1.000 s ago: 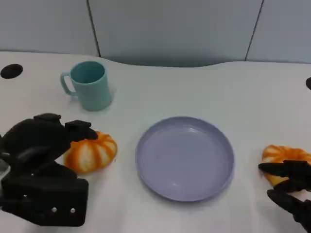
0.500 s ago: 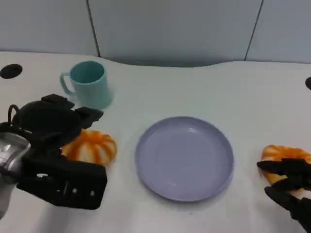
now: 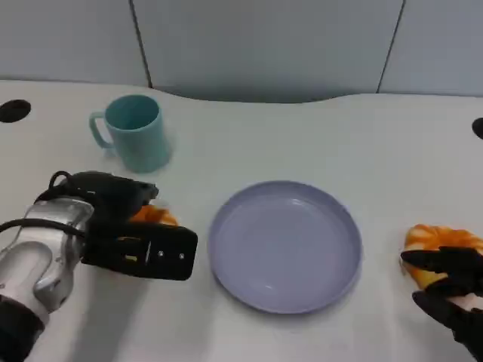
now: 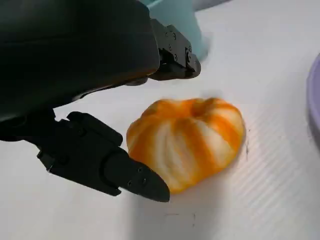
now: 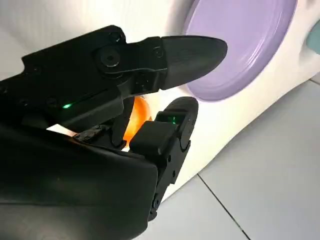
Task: Grasp the bread from the table and place it into the plate.
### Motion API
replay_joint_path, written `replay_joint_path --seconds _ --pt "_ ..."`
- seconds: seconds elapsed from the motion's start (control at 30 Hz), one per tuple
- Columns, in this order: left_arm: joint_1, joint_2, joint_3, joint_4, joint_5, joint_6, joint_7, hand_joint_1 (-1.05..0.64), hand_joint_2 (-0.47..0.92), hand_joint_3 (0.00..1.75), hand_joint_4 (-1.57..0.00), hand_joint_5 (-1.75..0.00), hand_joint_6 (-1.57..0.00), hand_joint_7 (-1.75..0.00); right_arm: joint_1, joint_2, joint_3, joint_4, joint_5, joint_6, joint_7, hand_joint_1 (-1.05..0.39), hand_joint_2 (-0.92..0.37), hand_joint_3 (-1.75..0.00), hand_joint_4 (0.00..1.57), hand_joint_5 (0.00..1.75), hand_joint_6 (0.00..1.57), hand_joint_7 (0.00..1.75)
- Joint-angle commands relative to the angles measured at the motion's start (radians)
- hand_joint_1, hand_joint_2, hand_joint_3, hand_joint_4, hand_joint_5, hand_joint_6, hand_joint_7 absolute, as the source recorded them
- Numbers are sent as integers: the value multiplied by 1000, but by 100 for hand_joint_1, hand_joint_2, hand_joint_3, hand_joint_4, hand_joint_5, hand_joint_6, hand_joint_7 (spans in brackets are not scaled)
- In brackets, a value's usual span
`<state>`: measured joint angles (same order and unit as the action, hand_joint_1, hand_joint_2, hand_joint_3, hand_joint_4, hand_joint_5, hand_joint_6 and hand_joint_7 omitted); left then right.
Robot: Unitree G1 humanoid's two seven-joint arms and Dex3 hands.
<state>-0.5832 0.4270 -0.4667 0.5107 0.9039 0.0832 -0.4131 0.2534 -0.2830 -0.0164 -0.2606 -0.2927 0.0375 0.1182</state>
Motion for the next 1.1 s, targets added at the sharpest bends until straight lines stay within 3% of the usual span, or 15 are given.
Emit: replay_joint_path --seconds 0.03,0.4,0.43,0.5,0.67,0.83,0.97,1.1 --pt "-89 -26 -56 183 13 -19 48 -44 74 1 -1 -21 -19 -1 7 -8 -13 -14 10 -4 -1 -26 -92 -35 64 61 81 0" --pt "-214 -107 -159 525 0 -70 176 -52 83 1 -2 -13 -19 -1 10 -15 -29 4 27 -50 -1 -25 -92 -35 64 59 82 1" --pt "-211 -109 -164 540 -2 -79 207 -39 83 1 -5 -14 -20 -1 10 -15 -31 3 28 -51 -1 -25 -92 -35 64 58 82 1" --pt "-208 -112 -175 568 -1 -94 257 -31 85 2 -8 -14 -21 -1 11 -15 -33 2 28 -52 -1 -25 -92 -35 64 58 82 1" --pt "-199 -120 -195 623 -5 -119 382 -29 88 2 -13 -15 -22 -1 12 -16 -33 -13 14 -22 2 -28 -92 -36 65 57 81 0" --pt "-184 -131 -203 681 -5 -139 551 -36 92 11 -32 -25 -44 -9 11 -13 -38 -18 21 -27 5 -26 -92 -34 68 58 81 0" --pt "-200 -141 -195 702 -26 -132 557 -32 92 17 -33 -29 -46 -9 7 -15 -42 -4 27 -50 4 -25 -92 -34 67 58 82 1" --pt "-217 -143 -190 721 -43 -128 524 -39 92 23 -58 -42 -69 -20 7 -12 -42 -18 22 -26 7 -25 -92 -34 67 57 82 1"
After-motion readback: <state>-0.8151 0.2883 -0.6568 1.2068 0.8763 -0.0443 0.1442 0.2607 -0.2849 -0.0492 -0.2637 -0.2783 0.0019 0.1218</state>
